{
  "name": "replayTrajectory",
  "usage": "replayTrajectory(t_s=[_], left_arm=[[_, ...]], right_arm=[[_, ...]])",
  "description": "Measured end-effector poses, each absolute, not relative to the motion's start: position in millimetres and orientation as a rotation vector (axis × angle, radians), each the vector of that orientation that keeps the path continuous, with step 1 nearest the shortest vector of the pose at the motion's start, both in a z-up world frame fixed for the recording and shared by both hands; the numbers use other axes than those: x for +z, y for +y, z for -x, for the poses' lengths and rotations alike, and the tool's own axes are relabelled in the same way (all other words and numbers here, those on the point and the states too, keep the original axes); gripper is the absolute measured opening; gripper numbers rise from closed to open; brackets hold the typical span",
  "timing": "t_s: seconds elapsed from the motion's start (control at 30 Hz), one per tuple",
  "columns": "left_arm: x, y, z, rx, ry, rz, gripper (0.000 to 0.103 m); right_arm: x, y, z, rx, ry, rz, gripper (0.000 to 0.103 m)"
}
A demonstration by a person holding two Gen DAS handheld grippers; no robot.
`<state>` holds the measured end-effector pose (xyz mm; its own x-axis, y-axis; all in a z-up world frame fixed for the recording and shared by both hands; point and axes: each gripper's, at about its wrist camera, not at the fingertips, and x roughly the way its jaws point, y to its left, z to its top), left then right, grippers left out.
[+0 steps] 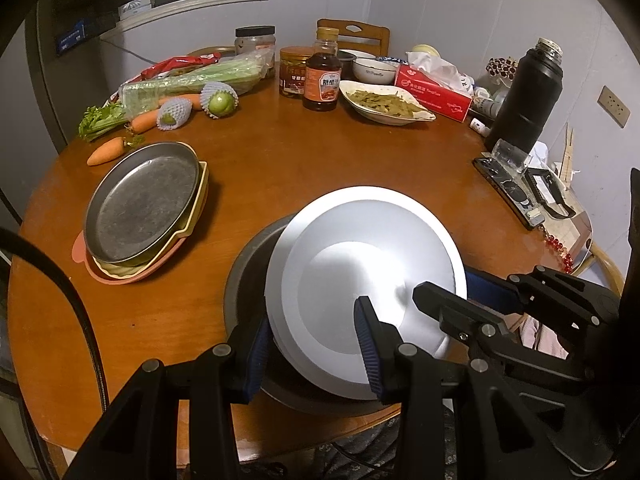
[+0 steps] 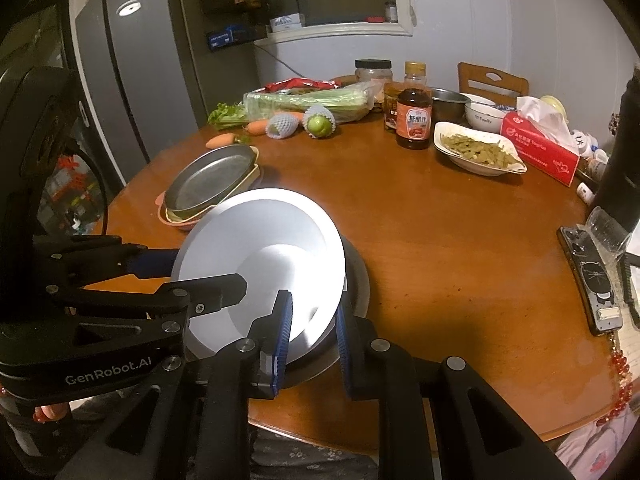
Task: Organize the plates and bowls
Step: 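Lower the second white plate onto the first plate in the bowl, then open the right gripper and move it to the steel bowl rim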
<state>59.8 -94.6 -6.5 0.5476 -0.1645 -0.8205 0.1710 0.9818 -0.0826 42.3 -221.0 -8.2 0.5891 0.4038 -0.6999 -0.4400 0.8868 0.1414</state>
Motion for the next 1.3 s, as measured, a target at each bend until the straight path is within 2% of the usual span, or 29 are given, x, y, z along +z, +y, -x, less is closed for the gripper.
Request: replayTrajectory(t_s=[0.4, 0.87, 1.07, 1.17, 1.3], left_arm=[[-5, -86, -61, -0.18, 0.962, 0.007, 0.041], [6, -69, -55, -0.14, 0.92, 0.029, 0.042], [15, -52, -52, -0.115, 0.888, 0.063, 0.045], [19, -43, -52, -0.111, 0.874, 0.083, 0.049], [15, -36, -56, -0.142, 0.881, 0.132, 0.059]], right_arm=[[-8, -223, -43, 0.474, 0.806, 0.037, 0.033], [-1, -227, -41, 0.455, 0.788, 0.025, 0.034], [6, -230, -41, 0.438, 0.775, 0.02, 0.037], [12, -232, -43, 0.434, 0.762, 0.014, 0.043], [16, -233, -47, 0.427, 0.755, 0.003, 0.049]])
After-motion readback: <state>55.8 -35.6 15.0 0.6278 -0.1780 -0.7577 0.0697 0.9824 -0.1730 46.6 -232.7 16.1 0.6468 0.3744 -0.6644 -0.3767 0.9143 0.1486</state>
